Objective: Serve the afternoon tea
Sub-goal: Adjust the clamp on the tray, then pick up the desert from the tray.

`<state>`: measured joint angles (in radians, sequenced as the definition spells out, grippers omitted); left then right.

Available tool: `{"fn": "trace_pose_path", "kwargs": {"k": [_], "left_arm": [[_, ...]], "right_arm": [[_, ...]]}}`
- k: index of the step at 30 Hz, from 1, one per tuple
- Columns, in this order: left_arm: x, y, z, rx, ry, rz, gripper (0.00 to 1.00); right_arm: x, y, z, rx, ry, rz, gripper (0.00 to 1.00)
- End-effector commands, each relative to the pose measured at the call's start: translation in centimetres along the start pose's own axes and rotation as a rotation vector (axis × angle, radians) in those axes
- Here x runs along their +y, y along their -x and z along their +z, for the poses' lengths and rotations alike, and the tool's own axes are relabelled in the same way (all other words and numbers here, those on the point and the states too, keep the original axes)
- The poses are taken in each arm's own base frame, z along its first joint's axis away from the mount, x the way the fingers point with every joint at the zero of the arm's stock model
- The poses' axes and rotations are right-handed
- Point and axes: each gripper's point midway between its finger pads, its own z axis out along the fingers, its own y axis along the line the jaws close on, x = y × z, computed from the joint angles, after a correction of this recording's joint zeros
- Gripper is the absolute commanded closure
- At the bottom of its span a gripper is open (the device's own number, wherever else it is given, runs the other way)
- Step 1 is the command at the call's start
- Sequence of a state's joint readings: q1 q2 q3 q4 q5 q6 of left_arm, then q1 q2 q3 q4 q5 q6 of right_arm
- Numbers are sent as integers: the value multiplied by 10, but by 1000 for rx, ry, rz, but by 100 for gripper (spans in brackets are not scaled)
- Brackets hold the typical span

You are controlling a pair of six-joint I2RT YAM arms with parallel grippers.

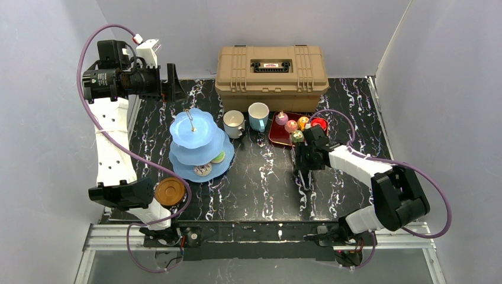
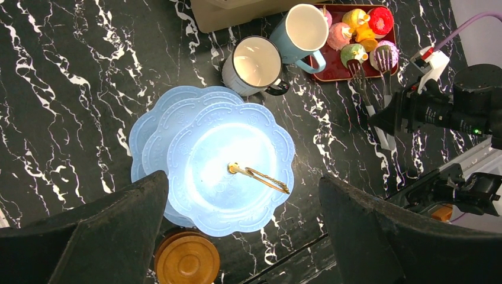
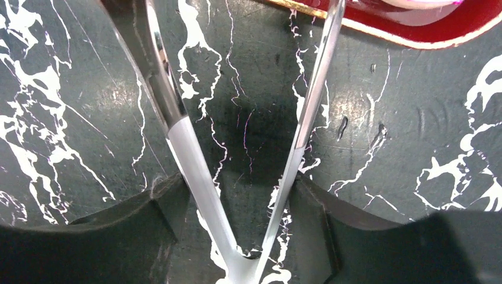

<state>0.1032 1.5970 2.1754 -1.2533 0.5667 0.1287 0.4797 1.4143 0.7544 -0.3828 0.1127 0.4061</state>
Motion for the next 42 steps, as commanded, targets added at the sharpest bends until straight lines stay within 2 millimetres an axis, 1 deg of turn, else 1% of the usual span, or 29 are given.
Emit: {"fn": "trace_pose_path", "kwargs": {"k": [1, 3, 5, 8, 13, 18, 22, 26, 30, 31, 32, 33, 35, 40, 42], "left_arm": [[-12, 5, -17, -50, -16, 20, 4], [-11, 4, -17, -49, -14, 22, 4], [-11, 3, -16, -44, -11, 21, 4], [-9, 2, -15, -39, -12, 17, 4], [-8, 2, -14, -36, -11, 15, 4], [-6, -1, -13, -30, -9, 13, 4], [-6, -1, -14, -30, -10, 15, 4], [-6, -1, -14, -31, -13, 14, 4], [-7, -1, -15, -34, -14, 12, 4], [-7, -1, -15, -34, -14, 13, 4], [-7, -2, -14, -32, -15, 12, 4], [-6, -2, -15, -32, -14, 13, 4], [-6, -2, -15, -31, -11, 12, 4], [-6, -2, -17, -38, -9, 14, 4], [-6, -2, -17, -37, -10, 15, 4]], "right_arm": [[-1, 6, 2, -51, -33, 13, 22], [0, 8, 2, -61, -40, 9, 13], [2, 10, 1, -72, -43, 3, 9], [5, 14, -1, -89, -63, -14, 9], [-1, 23, -8, -140, -126, -26, 11], [-2, 21, -2, -124, -143, -37, 15], [-2, 21, 1, -108, -151, -58, 22], [-5, 25, 0, -103, -175, -85, 30], [-4, 28, -3, -98, -177, -109, 43], [-3, 30, -4, -98, -174, -114, 47], [-2, 32, -6, -101, -171, -117, 53], [-1, 34, -8, -104, -169, -119, 58], [1, 38, -13, -115, -158, -122, 65], [11, 46, -24, -116, -117, -144, 75], [14, 49, -29, -117, -100, -151, 77]]}}
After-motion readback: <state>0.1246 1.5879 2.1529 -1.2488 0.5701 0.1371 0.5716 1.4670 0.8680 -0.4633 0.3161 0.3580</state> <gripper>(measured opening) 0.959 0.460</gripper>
